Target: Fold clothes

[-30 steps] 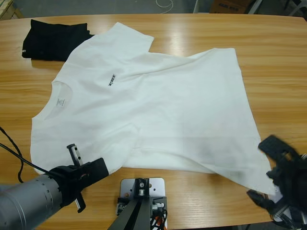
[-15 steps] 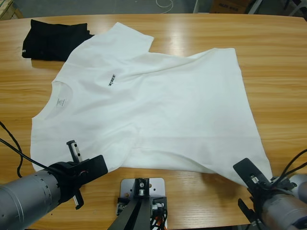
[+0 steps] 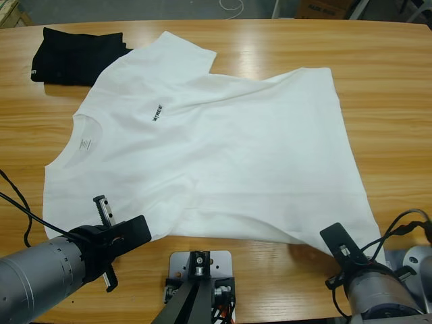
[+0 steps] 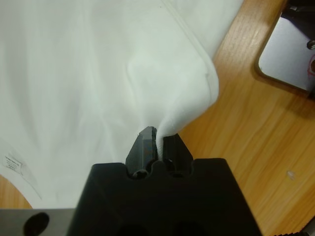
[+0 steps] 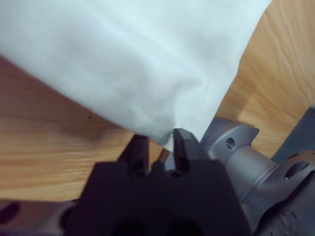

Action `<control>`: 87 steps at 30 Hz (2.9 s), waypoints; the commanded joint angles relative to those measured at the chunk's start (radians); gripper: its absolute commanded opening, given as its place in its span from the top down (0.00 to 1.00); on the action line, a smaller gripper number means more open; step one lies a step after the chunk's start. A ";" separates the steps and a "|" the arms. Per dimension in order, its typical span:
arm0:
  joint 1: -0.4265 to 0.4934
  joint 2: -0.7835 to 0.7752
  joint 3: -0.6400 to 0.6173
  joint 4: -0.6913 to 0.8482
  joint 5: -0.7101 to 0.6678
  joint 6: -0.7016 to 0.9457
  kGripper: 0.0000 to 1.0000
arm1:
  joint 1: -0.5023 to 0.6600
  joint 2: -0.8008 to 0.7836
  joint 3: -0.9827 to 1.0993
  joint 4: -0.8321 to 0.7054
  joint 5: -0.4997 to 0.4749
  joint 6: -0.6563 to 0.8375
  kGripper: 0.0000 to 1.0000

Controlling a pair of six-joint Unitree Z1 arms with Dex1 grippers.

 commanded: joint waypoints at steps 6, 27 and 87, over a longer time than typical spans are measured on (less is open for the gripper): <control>0.010 -0.024 0.029 0.005 -0.009 -0.002 1.00 | 0.008 -0.068 -0.028 0.058 -0.047 0.148 1.00; 0.184 -0.228 -0.268 0.577 -0.217 -0.230 1.00 | -0.121 -0.218 -0.140 0.265 -0.108 -0.107 1.00; 0.705 0.108 -0.640 0.568 -0.134 0.254 1.00 | -0.912 -0.053 -0.309 0.092 -0.321 -0.974 0.00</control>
